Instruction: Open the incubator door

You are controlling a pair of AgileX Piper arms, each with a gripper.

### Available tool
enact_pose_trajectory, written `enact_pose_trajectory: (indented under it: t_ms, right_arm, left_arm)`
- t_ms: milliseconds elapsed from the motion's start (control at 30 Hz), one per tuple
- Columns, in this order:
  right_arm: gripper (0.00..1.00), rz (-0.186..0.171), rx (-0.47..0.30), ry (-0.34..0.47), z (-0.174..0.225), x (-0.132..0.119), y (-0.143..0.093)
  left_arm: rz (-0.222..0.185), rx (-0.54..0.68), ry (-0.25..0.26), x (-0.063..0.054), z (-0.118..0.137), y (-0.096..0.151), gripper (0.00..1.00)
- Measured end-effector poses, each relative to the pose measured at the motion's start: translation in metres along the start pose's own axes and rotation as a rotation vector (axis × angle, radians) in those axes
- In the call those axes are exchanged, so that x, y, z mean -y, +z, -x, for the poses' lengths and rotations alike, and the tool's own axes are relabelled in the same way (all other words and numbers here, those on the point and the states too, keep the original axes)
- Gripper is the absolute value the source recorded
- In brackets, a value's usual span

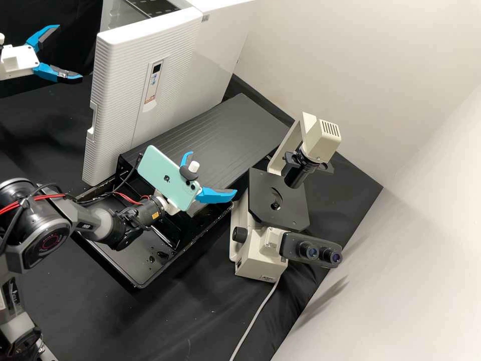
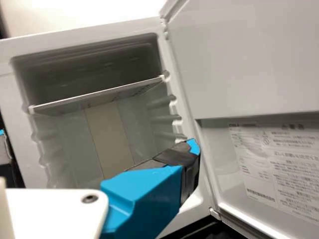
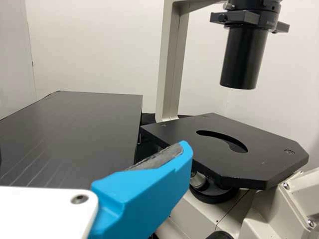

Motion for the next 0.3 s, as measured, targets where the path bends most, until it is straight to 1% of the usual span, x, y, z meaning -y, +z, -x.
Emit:
enact_pose_trajectory:
  t_ms: [100,233,300]
  right_arm:
    - [1.0,0.0,0.0,0.0,0.0,0.0,0.0]
    - [1.0,0.0,0.0,0.0,0.0,0.0,0.0]
    - [1.0,0.0,0.0,0.0,0.0,0.0,0.0]
  left_arm:
    - [0.042,-0.062,0.015,0.0005,0.0001,-0.0002,1.0]
    - [0.061,-0.147,0.024,0.0027,0.0025,-0.0011,1.0]
    - [0.066,-0.187,0.021,0.0052,0.0049,-0.0007,1.0]
